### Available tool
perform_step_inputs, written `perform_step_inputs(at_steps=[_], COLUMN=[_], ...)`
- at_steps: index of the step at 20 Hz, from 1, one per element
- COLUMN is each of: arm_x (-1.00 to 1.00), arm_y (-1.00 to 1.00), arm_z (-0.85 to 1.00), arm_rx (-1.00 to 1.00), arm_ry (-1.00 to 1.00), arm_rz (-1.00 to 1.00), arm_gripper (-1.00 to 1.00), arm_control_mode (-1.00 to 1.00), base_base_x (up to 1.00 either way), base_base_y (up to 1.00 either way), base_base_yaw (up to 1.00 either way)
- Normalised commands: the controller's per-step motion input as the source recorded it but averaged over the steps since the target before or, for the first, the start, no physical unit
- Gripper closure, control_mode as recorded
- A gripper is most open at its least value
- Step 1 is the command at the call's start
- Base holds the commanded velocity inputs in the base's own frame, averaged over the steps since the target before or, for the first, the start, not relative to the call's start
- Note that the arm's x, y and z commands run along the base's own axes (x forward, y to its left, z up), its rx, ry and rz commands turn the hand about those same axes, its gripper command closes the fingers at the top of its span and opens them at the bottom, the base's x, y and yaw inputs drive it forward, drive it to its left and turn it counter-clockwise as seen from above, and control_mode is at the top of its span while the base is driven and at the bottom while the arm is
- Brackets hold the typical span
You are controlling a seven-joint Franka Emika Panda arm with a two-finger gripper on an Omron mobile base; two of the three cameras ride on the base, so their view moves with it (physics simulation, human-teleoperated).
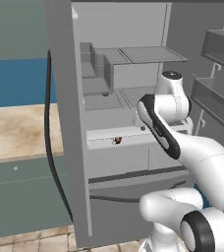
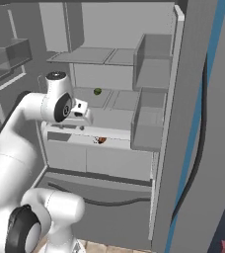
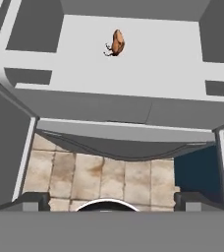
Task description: Fully open the fridge drawer.
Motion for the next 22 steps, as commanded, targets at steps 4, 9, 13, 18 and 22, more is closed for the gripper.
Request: perform_step_inputs(at_steps=[4,9,13,18,22], arm_x=[0.34,0.28,0.32,0.36,0.34], arm_y=[-0.12,-0.02,0.00,0.00,0.00], arm_z=[-0.29,-0.32,-0.25,-0.17,-0.23], arm_rx=[0.01,0.00,0.03,0.05,0.02], arm_ry=[-0.01,0.00,0.00,-0.01,0.00], arm_rz=[0.00,0.00,-0.01,-0.03,-0.01], arm_gripper=[-1.00,-1.00,-1.00,-1.00,-1.00], arm_control_mode=[-1.00,-1.00,-1.00,-1.00,-1.00], base_base_x=[0.00,0.00,0.00,0.00,0.00], base_base_y=[0.00,0.00,0.00,0.00,0.00], base_base_yaw=[0.00,0.00,0.00,0.00,0.00])
